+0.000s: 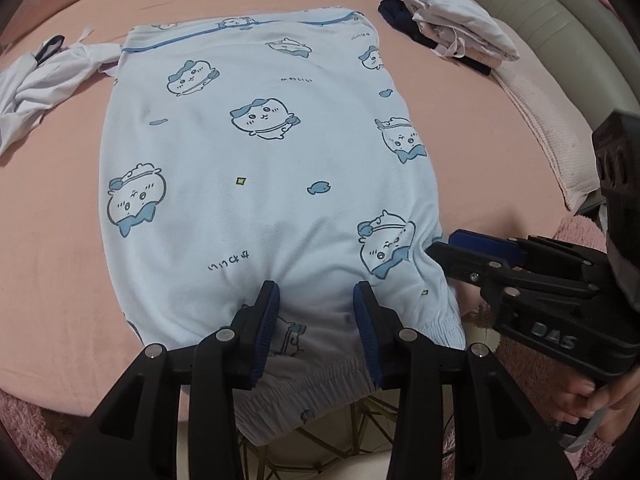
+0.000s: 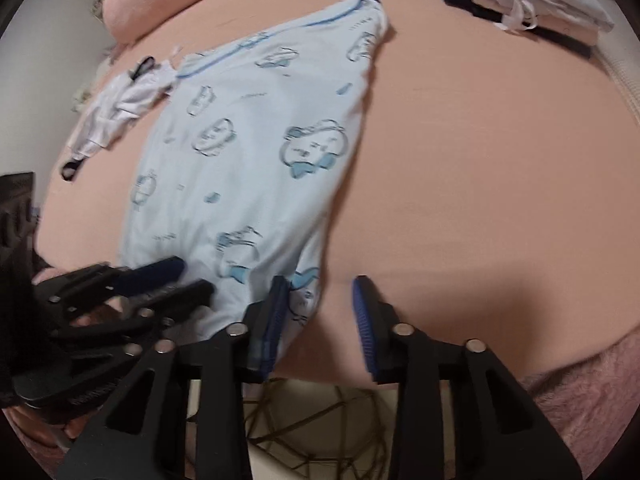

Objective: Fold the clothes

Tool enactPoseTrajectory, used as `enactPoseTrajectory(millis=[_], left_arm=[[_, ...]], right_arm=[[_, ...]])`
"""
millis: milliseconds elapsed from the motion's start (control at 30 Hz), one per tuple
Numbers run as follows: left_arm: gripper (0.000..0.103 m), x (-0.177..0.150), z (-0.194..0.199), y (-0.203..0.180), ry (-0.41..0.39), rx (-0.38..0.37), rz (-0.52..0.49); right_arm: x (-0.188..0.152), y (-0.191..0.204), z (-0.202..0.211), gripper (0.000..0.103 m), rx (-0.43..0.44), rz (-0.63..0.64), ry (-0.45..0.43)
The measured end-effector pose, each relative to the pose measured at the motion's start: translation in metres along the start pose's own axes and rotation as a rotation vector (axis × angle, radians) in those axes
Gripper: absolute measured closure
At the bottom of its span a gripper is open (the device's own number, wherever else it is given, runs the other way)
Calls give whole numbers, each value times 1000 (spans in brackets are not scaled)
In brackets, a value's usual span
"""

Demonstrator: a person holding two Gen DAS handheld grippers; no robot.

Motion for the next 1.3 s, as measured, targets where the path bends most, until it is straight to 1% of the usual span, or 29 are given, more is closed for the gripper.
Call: enactPoseTrajectory(millis=[100, 167, 200, 233, 300, 333, 433, 467, 567, 600, 633, 667, 700, 733, 767, 833, 900, 933, 967, 1033, 1067, 1133, 1200, 1267, 1300], left_arm=[[62, 0, 0, 0, 1, 4, 1], [61, 0, 0, -1, 2, 8, -2], [61, 0, 0, -1, -5, 8, -2], [61, -1, 1, -1, -14, 7, 0], [61, -4, 6, 0, -28, 10, -5], [61, -5, 9, -1, -32, 21, -11], [60, -6, 23, 0, -49, 83, -40], [58, -5, 25, 1, -53, 101, -49], [57, -9, 26, 15, -32, 134, -35], [57, -11, 24, 19, -24, 130, -25], [57, -12, 23, 21, -23, 126, -24], [57, -13, 24, 21, -27, 124, -28], [57, -14, 24, 21, -29, 122, -33], [57, -15, 26, 21, -33, 119, -36], [57, -16, 27, 21, -41, 111, -31], [57, -18, 32, 22, -54, 89, -17], [57, -21, 36, 24, -62, 74, -5], [57, -22, 37, 26, -60, 67, 2], [57, -23, 36, 27, -58, 63, 8], [57, -22, 29, 28, -52, 59, 15], [57, -21, 26, 28, -50, 58, 19], [56, -21, 26, 29, -50, 55, 23], [56, -21, 24, 29, -46, 55, 22], [55, -20, 22, 29, -40, 58, 16], [55, -20, 20, 29, -36, 60, 13]], right_arm=[[-3, -6, 2, 82, -55, -3, -14], [-2, -10, 14, 81, -66, -27, -47], [-2, -12, 21, 77, -72, -39, -63], [-1, -14, 26, 77, -71, -50, -78], [0, -9, 30, 77, 13, -58, -80], [1, -4, 26, 77, 27, -37, -69], [-4, 10, 10, 78, 15, 33, -24], [-6, 8, 6, 82, -25, 45, -17], [-11, -5, 5, 84, -70, 32, -13], [-14, -10, 6, 84, -97, 32, -15], [-18, -16, 7, 86, -142, 36, -15], [-21, -23, 10, 91, -182, 37, -15], [-24, -30, 12, 90, -214, 35, -15], [-25, -32, 16, 87, -182, 9, -16], [-24, -33, 21, 84, -122, -28, -28], [-17, -27, 30, 84, -36, -44, -62], [-5, -7, 37, 84, 13, 11, -98], [-1, 4, 34, 84, 19, 45, -92], [2, 13, 30, 84, 22, 79, -84], [3, 23, 10, 84, -25, 123, -39], [3, 22, 0, 86, -44, 125, -19], [3, 19, -1, 87, -29, 118, -20], [-1, 13, 2, 93, -58, 114, -23], [-9, 7, 4, 96, -94, 125, -31], [-12, 3, 5, 96, -115, 129, -30]])
Point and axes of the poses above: each gripper's, at about its wrist camera, not at the fingertips, and z roughly against the way its jaws point, y to its left, x to its top, the point moved 7 cm from there along -z, roughly the way its jaws point, and after that the axes turned 11 degrees about -x, right-handed, at the moved point
